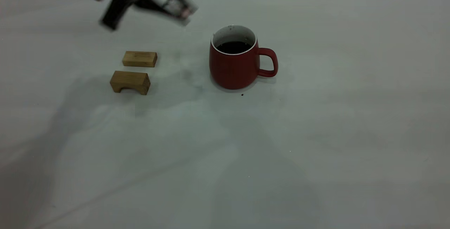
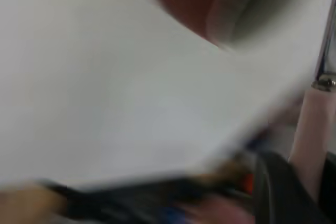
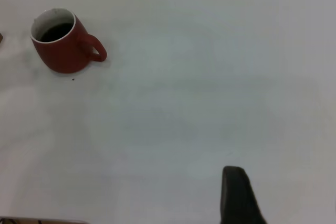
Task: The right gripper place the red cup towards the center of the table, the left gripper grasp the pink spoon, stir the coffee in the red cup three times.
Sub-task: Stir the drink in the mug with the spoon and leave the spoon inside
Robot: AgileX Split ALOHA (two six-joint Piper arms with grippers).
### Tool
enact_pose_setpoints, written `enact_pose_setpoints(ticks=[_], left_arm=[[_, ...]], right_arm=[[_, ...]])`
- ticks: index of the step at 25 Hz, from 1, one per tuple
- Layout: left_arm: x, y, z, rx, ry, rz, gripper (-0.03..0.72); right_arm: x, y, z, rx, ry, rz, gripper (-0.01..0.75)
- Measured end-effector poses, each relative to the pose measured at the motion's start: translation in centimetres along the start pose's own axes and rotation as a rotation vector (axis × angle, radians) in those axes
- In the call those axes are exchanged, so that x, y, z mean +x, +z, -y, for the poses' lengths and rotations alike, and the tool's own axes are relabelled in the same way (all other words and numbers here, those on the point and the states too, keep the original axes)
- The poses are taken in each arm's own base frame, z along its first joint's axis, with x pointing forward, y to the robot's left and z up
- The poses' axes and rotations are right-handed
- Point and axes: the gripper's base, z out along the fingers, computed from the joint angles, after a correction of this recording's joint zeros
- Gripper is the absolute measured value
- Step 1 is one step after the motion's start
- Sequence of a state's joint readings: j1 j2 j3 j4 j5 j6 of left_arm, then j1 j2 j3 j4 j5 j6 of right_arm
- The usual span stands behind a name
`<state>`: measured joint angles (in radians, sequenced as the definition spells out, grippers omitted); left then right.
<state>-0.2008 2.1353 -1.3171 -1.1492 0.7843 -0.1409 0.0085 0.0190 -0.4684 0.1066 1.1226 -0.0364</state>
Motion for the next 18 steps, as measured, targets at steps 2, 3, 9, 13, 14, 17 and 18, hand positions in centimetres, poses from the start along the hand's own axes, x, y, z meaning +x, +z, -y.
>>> enact_pose_setpoints(ticks=[2, 3, 9, 13, 14, 17, 18], left_arm=[[0.5, 0.0, 1.4, 0.149, -0.136, -0.062, 0.17], [0.7, -0.1, 2.1, 0.218, -0.214, -0.084, 0.17], [1.8, 0.8, 4.1, 0.374, -0.671, -0.257, 0.17], [1.9, 1.7, 4.1, 0.34, -0.965, -0.278, 0.17], [1.9, 1.9, 4.1, 0.339, -1.015, -0.271, 0.17], [1.9, 2.6, 4.1, 0.346, -1.076, -0.215, 0.17], [1.7, 2.7, 4.1, 0.352, -1.085, -0.193, 0.17]], right_arm=[[0.0, 0.0, 0.0, 0.0, 0.0, 0.0, 0.479], [0.0, 0.0, 0.0, 0.0, 0.0, 0.0, 0.479], [0.0, 0.0, 0.0, 0.0, 0.0, 0.0, 0.479], [0.0, 0.0, 0.0, 0.0, 0.0, 0.0, 0.479], [0.0, 0.0, 0.0, 0.0, 0.0, 0.0, 0.479], [0.0, 0.0, 0.0, 0.0, 0.0, 0.0, 0.479], [0.0, 0.0, 0.0, 0.0, 0.0, 0.0, 0.479]])
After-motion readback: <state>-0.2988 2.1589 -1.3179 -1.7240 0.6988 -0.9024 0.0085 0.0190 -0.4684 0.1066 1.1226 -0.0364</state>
